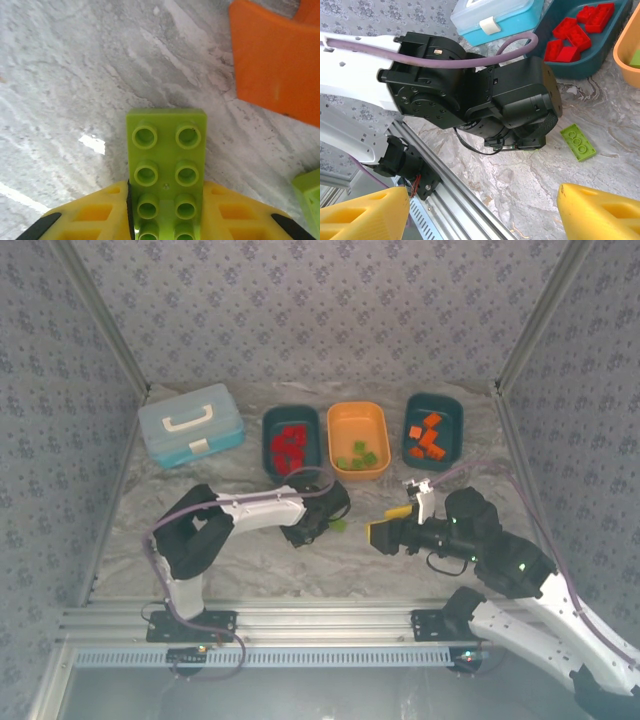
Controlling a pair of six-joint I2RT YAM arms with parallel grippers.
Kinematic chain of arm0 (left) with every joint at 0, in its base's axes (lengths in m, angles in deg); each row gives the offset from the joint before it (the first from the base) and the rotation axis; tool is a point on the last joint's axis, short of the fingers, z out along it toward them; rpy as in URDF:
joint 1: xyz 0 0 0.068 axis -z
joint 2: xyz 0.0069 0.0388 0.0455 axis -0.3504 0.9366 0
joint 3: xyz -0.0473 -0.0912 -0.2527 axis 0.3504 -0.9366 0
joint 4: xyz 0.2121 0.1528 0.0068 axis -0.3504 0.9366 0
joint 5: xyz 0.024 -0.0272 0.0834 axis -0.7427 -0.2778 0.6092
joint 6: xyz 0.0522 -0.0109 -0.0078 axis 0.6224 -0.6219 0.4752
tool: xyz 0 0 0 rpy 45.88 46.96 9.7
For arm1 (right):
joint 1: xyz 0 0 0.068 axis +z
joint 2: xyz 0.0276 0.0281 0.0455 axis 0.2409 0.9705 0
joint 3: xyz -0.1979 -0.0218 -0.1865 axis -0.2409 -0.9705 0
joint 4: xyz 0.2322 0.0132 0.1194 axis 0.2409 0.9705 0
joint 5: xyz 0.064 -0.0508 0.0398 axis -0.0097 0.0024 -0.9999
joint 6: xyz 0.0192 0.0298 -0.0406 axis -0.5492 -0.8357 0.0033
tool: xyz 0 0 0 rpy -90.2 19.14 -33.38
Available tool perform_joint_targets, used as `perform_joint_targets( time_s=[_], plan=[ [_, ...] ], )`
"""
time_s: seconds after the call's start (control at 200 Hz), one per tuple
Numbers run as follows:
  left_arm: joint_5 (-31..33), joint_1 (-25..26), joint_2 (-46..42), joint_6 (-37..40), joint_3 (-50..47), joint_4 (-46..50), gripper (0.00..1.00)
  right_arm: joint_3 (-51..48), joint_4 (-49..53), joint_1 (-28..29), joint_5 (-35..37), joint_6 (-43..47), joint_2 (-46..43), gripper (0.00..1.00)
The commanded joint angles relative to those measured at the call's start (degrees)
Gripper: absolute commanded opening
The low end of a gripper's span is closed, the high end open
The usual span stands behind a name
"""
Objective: Sort the legos into containers by color
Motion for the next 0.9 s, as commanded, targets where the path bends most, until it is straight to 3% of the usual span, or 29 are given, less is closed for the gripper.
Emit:
perform_joint_targets(
  time_s=[0.0, 0.165, 0.3, 0.45, 0.61, 0.754, 0.894],
  plan=[
    [7.0, 2.2, -6.7, 0.3, 1.5, 7.2, 0.29, 0.7, 0.1, 0.4, -0.5, -0.2, -0.3, 0.8],
    [9.0, 2.8, -14.7, 6.0, 3.7, 9.3, 0.29, -0.8, -1.0, 0.4, -1.4, 0.7, -0.2, 0.79],
    [12.6, 2.3, -13.2, 14.4, 13.5, 12.0, 0.29, -1.3, -3.0, 0.4, -1.9, 0.2, -0.2, 0.79],
    [6.2, -2.0, -3.5, 27.9, 26.5, 8.5, 0.3, -1.2, -3.6, 0.4, -1.1, 0.2, 0.3, 0.79],
    [-2.3, -6.8, 10.0, 37.1, 42.3, 6.2, 0.29, -1.9, -2.7, 0.4, 1.3, -0.6, 0.0, 0.78],
    [-6.1, -10.0, 22.5, 41.5, 58.7, 9.2, 0.28, -3.1, -2.4, 0.4, 2.9, -1.7, -0.7, 0.78],
    [-9.2, -12.6, 29.6, 43.4, 64.2, 7.3, 0.28, -3.8, -2.8, 0.4, 3.1, -2.6, -1.1, 0.78]
  ],
)
